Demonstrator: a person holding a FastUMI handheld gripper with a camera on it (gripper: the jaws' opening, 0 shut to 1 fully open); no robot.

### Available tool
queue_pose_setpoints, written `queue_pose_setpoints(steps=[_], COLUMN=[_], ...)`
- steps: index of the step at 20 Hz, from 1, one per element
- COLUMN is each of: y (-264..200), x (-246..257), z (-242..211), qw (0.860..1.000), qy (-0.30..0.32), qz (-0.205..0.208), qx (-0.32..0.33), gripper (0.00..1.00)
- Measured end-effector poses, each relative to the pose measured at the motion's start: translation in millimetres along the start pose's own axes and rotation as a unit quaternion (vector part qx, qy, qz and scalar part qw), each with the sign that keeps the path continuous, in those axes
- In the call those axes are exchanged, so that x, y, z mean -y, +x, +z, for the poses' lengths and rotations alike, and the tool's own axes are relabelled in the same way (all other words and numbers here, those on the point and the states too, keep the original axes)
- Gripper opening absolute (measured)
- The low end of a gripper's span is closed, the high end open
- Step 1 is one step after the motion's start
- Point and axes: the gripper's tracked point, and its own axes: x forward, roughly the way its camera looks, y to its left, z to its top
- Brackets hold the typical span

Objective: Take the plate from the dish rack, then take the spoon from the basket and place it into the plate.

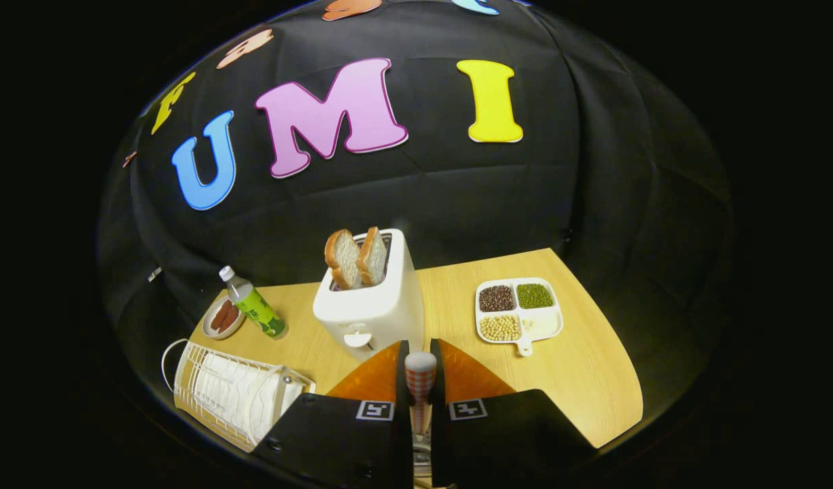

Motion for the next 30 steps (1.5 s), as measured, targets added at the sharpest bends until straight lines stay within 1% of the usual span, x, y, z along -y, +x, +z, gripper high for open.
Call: queue_pose_setpoints(steps=[3, 5, 8, 10, 13, 17, 19, 23, 27, 30], y=[-34, -59, -95, -117, -144, -154, -152, -144, -130, -121], x=[-10, -20, -33, -38, -41, -43, -44, -42, -39, -39], z=[29, 39, 35, 23, -8, -71, -105, -168, -211, -231], qw=[1.000, 0.999, 0.999, 0.999, 0.999, 0.997, 0.996, 0.995, 0.991, 0.988], qy=[-0.001, 0.012, 0.031, 0.031, 0.027, 0.057, 0.064, 0.046, 0.048, 0.042], qz=[-0.008, -0.012, -0.016, -0.021, -0.035, -0.048, -0.051, -0.054, -0.051, -0.045], qx=[0.029, 0.038, 0.039, 0.038, 0.030, -0.014, -0.037, -0.073, -0.111, -0.141], gripper=[0.14, 0.14, 0.14, 0.14, 0.14, 0.14, 0.14, 0.14, 0.14, 0.14])
